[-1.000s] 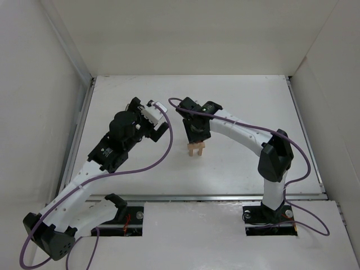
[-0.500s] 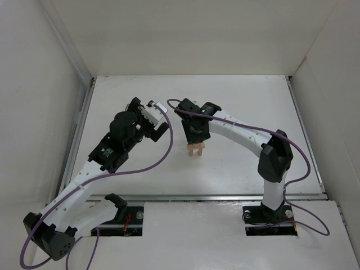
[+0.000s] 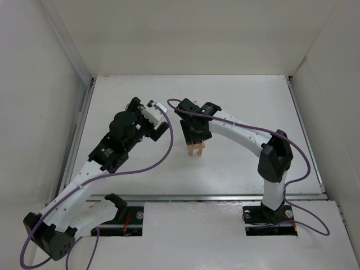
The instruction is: Build the wood block tower
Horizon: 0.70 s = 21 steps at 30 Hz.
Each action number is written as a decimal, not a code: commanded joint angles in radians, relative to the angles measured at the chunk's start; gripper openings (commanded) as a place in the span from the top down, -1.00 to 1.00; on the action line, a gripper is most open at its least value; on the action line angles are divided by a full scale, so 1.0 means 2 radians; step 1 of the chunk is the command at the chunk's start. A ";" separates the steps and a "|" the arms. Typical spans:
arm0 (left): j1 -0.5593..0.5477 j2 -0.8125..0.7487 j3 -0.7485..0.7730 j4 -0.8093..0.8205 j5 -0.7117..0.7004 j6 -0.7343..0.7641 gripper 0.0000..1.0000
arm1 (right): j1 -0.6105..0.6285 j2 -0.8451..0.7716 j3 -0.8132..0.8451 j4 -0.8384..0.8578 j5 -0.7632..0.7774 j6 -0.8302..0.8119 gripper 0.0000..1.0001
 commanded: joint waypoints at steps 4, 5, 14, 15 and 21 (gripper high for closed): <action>0.001 -0.012 0.003 0.024 -0.003 0.004 -1.00 | 0.004 -0.011 0.008 0.000 0.010 0.007 -0.26; 0.001 -0.012 0.003 0.024 -0.003 0.004 -1.00 | 0.004 -0.011 0.008 0.000 0.010 0.007 -0.23; 0.001 -0.012 0.003 0.024 -0.007 0.004 -1.00 | 0.004 -0.015 0.008 0.005 0.005 0.007 -0.14; 0.001 -0.012 0.003 0.024 -0.007 0.004 -1.00 | 0.004 -0.015 0.008 0.005 0.001 0.007 -0.14; 0.001 -0.012 -0.002 0.024 -0.007 0.004 -1.00 | 0.009 -0.020 0.008 0.005 0.001 0.012 -0.14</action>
